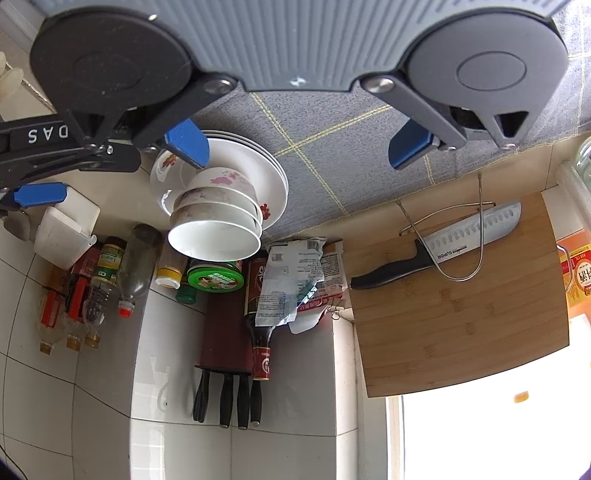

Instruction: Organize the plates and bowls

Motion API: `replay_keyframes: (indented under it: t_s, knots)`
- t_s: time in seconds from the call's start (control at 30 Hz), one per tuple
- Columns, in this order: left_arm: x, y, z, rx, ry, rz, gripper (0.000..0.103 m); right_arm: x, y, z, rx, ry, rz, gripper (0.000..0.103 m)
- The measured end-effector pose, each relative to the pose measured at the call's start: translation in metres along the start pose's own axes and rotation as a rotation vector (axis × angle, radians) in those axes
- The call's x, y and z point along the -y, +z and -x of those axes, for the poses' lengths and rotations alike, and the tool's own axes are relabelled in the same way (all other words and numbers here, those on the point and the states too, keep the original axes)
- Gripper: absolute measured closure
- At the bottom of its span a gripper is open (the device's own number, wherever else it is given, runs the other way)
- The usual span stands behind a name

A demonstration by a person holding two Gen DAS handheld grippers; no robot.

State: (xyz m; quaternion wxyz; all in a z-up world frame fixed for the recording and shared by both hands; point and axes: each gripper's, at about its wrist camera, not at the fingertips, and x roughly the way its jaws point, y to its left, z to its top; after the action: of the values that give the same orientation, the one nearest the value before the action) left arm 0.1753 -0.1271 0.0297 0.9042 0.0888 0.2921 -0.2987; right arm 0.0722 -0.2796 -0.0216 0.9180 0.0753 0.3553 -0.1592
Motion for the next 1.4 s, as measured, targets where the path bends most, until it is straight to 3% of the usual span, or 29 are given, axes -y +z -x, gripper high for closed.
replay_keyframes:
  t_s: [1.4]
  knots:
    - [0.0006,0.0030,-0.0023,-0.003,0.004,0.003,0.001,0.0024,0.0035,-0.0010,-0.005,-0.010,-0.003,0.000]
